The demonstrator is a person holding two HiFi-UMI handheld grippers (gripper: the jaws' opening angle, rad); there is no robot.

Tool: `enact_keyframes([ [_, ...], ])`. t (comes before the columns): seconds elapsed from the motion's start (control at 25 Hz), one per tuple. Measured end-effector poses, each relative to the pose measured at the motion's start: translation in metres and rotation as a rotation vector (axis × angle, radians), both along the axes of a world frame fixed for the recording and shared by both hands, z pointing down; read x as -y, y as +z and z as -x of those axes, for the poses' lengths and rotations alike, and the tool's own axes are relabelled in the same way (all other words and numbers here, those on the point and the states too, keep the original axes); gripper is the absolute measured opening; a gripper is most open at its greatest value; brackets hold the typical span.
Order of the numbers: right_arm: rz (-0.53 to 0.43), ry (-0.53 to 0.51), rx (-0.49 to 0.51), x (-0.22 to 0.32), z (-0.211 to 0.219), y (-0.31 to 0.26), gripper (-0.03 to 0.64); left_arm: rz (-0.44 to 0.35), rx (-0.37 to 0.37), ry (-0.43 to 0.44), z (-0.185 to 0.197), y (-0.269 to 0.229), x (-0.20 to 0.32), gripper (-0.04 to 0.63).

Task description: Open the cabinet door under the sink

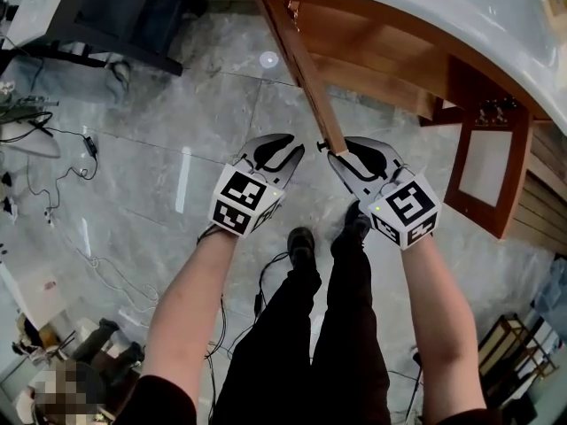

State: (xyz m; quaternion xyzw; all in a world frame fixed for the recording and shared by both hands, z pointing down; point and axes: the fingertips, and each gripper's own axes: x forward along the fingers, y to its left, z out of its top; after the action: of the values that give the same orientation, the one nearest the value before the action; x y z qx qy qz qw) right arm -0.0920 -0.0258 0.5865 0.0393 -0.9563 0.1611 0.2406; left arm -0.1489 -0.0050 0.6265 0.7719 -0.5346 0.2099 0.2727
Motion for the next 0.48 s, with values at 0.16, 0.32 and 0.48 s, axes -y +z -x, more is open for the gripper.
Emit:
enact_keyframes([
  [0.16, 0.033, 0.018, 0.012, -0.018, 0.014, 0.003, 0.126, -0.007, -0.016, -0.075, 0.027, -0.008, -0.026, 0.1],
  [0.32, 0.025, -0.034, -0.004, -0.041, 0.041, 0.004, 0.124, -0.019, -0.025, -0.137, 0.052, -0.019, -0.049, 0.097],
  [0.48, 0.035, -0.025, -0.029, -0.058, 0.067, 0.004, 0.112, -0.044, -0.009, -0.191, 0.073, -0.04, -0.07, 0.095],
])
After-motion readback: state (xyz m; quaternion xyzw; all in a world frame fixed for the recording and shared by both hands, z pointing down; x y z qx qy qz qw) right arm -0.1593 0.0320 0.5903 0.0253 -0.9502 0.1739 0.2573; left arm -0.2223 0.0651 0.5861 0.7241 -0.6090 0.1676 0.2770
